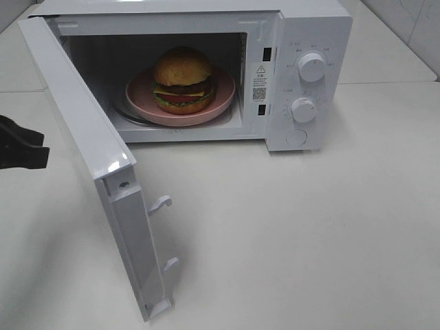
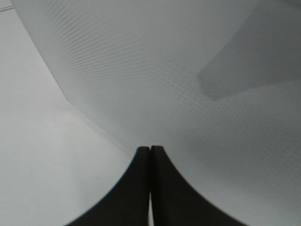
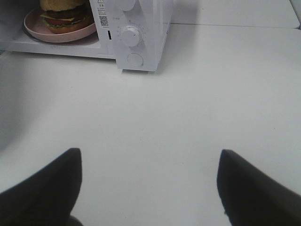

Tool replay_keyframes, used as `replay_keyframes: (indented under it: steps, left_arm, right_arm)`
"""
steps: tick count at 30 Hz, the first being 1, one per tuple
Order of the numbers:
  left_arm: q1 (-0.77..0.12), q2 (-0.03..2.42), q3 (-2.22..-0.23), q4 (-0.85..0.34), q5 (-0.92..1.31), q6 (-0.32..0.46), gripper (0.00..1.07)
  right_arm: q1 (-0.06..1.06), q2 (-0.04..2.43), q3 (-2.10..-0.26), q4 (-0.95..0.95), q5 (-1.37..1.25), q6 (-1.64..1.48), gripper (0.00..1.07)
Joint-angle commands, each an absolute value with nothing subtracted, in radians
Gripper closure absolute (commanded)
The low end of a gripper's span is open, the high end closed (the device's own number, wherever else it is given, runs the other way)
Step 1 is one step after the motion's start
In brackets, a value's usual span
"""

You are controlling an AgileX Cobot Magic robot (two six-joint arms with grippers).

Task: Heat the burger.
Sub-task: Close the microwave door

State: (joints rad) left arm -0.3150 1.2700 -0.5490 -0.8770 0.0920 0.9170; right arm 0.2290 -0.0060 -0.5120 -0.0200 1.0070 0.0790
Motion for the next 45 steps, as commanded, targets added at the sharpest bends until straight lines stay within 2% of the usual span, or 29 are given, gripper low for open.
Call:
replay_keyframes:
  steps: [1, 14, 22, 45]
  left_arm:
    - [-0.325, 1.307, -0.589, -0.891, 0.081, 0.915, 1.07]
    - [-0.35, 1.48, -0.792, -0.892, 0.134, 0.912, 1.07]
    - [-0.435, 1.605, -0.922, -0.886, 0.125, 0.912, 1.07]
    - [-0.587, 1.887, -1.265, -0.886, 0.054, 0.912, 1.07]
  right_arm:
    - [0.224, -0.027, -0.509, -0.019, 0.998, 0.073, 0.31]
    - [0.224, -0.027, -0.509, -0.019, 0.998, 0.073, 0.31]
    - [0.224, -0.027, -0.509, -0.019, 0.998, 0.074, 0.31]
    - [0.224, -0.027, -0.509, -0.019, 0.998, 0.074, 0.31]
